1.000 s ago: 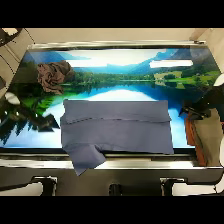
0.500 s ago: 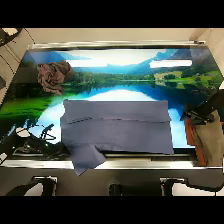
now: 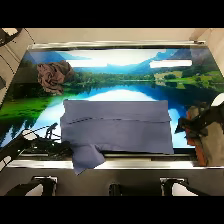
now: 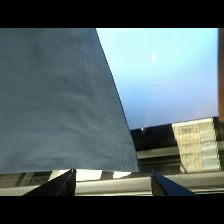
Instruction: Fold the shirts.
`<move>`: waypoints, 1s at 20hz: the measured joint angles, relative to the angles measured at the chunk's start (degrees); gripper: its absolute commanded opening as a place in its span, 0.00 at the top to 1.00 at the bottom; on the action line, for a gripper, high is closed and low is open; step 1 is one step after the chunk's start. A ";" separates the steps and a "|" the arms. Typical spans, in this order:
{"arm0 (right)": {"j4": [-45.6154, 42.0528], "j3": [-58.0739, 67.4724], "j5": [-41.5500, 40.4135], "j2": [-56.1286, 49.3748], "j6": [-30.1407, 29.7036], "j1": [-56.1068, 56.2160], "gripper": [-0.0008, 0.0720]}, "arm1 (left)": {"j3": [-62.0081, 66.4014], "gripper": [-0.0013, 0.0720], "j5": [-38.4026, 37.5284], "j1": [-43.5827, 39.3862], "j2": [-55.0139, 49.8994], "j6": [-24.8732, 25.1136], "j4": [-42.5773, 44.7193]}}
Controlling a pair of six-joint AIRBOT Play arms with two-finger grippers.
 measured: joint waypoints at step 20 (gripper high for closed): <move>5.62 -19.61 -16.35 2.12 -2.62 -0.07 0.91 | 0.04 0.95 1.22 -0.46 0.17 2.47 0.07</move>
